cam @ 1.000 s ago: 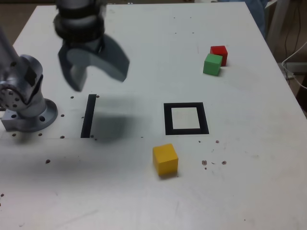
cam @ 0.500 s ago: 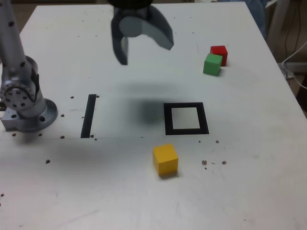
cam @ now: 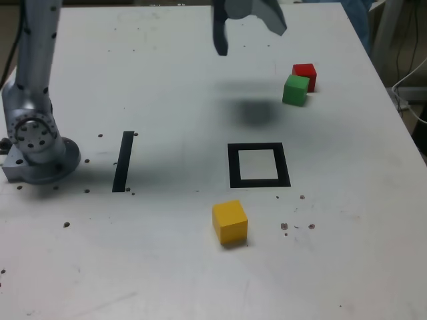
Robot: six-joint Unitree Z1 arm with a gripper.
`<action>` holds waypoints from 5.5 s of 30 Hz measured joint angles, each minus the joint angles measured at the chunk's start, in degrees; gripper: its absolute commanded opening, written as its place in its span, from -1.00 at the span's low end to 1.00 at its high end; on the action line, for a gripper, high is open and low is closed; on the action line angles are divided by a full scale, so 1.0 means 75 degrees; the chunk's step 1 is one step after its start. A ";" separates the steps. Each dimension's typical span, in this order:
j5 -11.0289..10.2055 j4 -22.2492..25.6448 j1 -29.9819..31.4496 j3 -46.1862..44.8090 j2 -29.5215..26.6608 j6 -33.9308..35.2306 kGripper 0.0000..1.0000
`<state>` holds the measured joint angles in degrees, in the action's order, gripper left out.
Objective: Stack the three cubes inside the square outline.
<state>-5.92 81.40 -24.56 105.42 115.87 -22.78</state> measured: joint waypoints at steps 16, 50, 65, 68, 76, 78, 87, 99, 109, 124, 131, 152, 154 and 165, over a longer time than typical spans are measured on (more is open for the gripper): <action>-0.0247 0.0620 -0.0220 0.3376 0.2115 -0.0470 0.96; -0.0571 0.0239 0.0232 0.4283 0.3768 -0.0008 0.85; -0.0535 0.0194 0.0157 0.4192 0.3830 -0.0008 0.57; -0.0429 0.0195 0.0156 0.4142 0.3830 -0.0009 0.52; -0.0220 0.0195 0.0181 0.4064 0.3830 -0.0038 0.43; -0.0187 0.0196 0.0184 0.4126 0.3830 -0.0054 0.34; -0.0205 0.0204 0.0184 0.4228 0.3830 -0.0057 0.01; -0.0163 0.0218 0.0171 0.4205 0.3826 -0.0057 -0.39; -0.0130 0.0248 0.0148 0.4129 0.3491 -0.0161 -0.49; -0.0189 0.0715 0.0246 0.2868 0.1548 -0.0220 -0.49; -0.0189 0.0543 0.0793 0.1212 0.0401 0.0351 -0.49; 0.0195 -0.1840 0.2530 -0.2355 -0.0416 0.3082 -0.48; 0.0199 -0.1874 0.2569 -0.2407 -0.0266 0.3102 -0.48; -0.0007 -0.2082 0.2981 -0.2533 -0.0111 0.3154 -0.48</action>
<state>-5.97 65.78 -2.20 86.42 115.03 0.88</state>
